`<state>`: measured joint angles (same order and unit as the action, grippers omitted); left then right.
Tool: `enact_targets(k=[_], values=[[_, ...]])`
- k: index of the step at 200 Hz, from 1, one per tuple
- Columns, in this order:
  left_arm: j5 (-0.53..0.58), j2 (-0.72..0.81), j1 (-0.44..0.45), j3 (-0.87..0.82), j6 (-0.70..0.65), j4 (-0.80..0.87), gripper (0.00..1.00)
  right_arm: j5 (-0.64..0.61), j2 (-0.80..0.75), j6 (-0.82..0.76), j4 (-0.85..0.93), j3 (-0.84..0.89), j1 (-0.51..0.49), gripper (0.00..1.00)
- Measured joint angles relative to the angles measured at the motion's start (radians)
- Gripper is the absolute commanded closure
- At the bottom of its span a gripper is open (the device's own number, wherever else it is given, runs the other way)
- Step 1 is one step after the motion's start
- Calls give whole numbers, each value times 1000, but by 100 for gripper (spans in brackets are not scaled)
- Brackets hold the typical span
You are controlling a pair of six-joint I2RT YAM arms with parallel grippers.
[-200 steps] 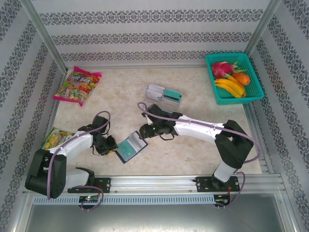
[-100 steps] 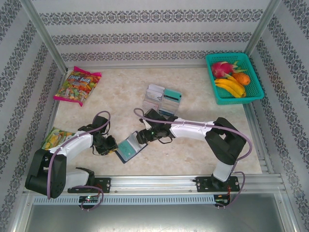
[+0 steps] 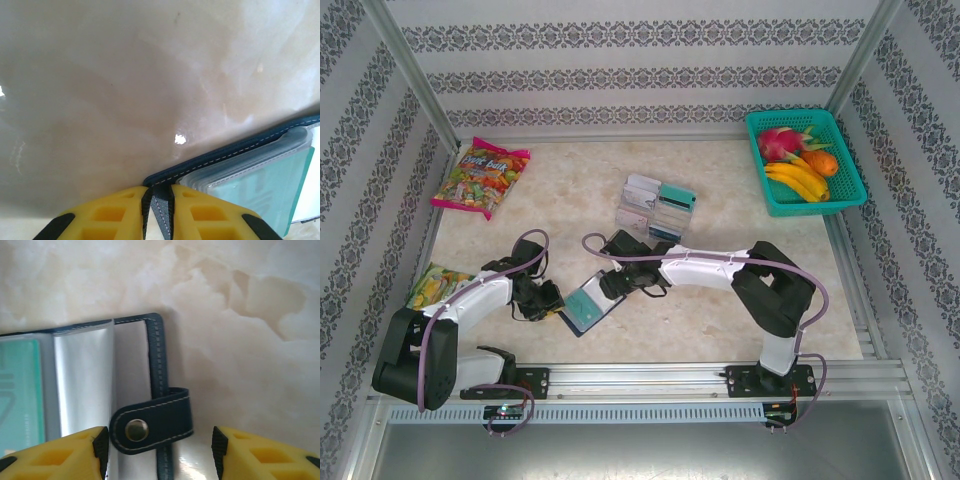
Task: Put the credit cards into the card holder
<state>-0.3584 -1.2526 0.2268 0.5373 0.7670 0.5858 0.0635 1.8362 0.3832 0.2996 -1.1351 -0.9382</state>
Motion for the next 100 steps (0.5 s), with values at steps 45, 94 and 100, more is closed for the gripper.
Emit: enact_targets(k=[45, 94, 100], values=[[0, -8, 0, 3, 0, 0, 78, -23, 13, -18, 7, -10, 0, 43], [-2, -9, 0, 4, 0, -1, 78, -23, 52, -24, 4, -37, 4, 53], [-4, -9, 0, 4, 0, -5, 78, -23, 52, -24, 4, -39, 5, 54]])
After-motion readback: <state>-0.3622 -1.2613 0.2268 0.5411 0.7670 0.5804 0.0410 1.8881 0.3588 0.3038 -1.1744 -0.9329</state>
